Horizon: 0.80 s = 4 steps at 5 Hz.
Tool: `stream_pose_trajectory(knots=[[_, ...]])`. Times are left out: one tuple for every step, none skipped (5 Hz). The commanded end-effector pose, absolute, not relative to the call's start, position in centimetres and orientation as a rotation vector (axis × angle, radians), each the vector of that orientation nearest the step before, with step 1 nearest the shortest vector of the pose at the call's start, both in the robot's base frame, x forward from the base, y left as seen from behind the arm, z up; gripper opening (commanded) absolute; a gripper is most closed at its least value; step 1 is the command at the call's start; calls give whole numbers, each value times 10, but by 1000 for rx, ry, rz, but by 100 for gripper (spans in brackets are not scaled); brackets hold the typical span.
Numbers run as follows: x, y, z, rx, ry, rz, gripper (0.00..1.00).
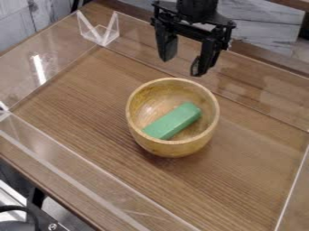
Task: Remove the green block from inside the brown bowl and put it on the table
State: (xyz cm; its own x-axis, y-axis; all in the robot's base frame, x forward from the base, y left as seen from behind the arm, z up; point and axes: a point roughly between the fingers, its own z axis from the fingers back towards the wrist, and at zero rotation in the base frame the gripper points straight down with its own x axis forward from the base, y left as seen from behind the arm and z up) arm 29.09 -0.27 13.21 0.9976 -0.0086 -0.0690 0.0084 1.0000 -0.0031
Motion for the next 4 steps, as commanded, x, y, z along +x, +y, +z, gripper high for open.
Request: stream_pose_trajectory(knots=[[285,1,120,-6,60,-25,100],[267,5,90,-7,65,-89,100],[253,3,68,2,20,-145,100],[253,2,59,-6,-9,-157,100]])
